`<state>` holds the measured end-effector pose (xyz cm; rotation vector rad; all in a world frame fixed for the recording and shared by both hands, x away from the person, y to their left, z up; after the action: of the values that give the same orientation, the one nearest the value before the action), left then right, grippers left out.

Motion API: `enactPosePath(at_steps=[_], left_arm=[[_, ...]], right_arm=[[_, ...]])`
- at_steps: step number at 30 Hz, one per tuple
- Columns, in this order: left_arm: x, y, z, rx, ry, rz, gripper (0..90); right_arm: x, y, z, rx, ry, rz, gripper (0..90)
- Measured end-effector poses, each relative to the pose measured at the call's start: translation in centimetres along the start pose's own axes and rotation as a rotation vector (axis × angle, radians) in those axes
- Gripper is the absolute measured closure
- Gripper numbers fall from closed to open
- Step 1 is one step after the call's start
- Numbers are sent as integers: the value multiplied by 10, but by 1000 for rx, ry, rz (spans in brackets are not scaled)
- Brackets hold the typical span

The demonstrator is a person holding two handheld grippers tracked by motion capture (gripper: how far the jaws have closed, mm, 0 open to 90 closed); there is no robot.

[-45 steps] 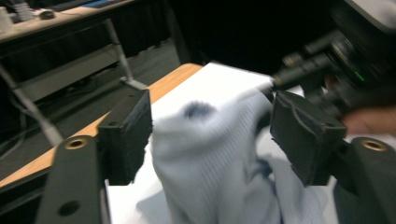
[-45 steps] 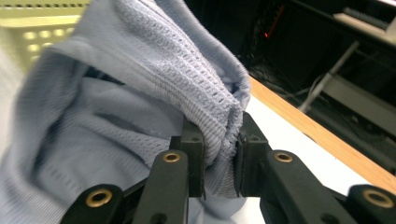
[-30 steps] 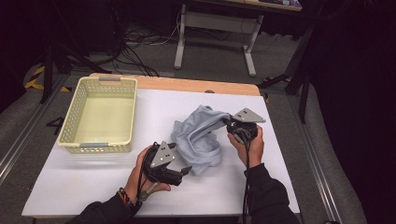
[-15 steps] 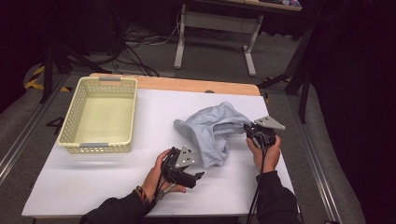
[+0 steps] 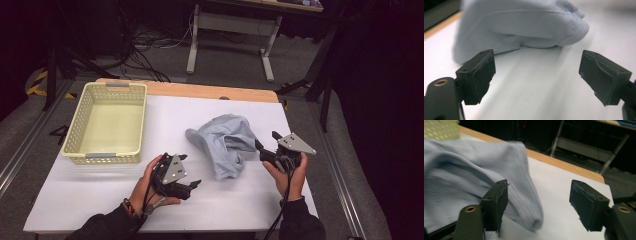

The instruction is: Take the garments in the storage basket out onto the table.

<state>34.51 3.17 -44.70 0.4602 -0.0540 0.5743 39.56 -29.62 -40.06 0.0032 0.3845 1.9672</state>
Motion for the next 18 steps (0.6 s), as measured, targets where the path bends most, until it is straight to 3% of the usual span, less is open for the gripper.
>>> enactPosePath(at_steps=[1, 2, 3, 4, 5, 6, 7, 11, 12, 13, 14, 15, 16, 18], left_arm=[[0, 0, 0, 0, 0, 0, 141], [4, 14, -2, -20, -2, 9, 139], [4, 14, -2, -20, -2, 9, 139], [5, 22, -4, -23, -5, 20, 133], [7, 33, -9, -30, -13, 27, 130], [7, 33, -9, -30, -13, 27, 132], [9, 43, -15, -22, -11, 45, 132], [8, 58, -27, 0, -11, 67, 131], [8, 58, -27, 0, -11, 67, 131], [7, 62, -32, 8, -12, 70, 131], [7, 68, -37, 10, -6, 70, 125], [7, 68, -37, 10, -6, 70, 125], [6, 74, -42, 3, 4, 84, 126], [6, 78, -45, -7, 1, 89, 130]], right_arm=[[0, 0, 0, 0, 0, 0, 295], [10, 8, 3, -39, -7, 75, 289], [10, 8, 3, -39, -7, 75, 289], [27, 17, 6, -55, -7, 160, 269], [33, 20, 7, -63, -9, 181, 266], [33, 20, 7, -63, -9, 181, 266], [55, 25, 6, -56, 13, 244, 249], [91, 26, 2, -17, 58, 359, 236], [91, 26, 2, -17, 58, 359, 236], [102, 25, -2, 1, 68, 392, 232], [117, 16, -12, 58, 105, 411, 212], [117, 16, -12, 58, 105, 411, 212], [123, 5, -22, 106, 125, 395, 202], [124, -4, -30, 136, 153, 345, 201]])
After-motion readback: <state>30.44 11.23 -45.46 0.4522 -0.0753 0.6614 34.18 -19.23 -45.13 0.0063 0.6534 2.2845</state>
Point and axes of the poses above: each handheld gripper's, and its own axes: y roughly backward along the jaws, z roughly out of its top, x roughly to its left, the point moved 3 cm from there along -y, roughly forward along the jaws, and after that the axes turned 5 degrees about -x, right-handed, at the moved point
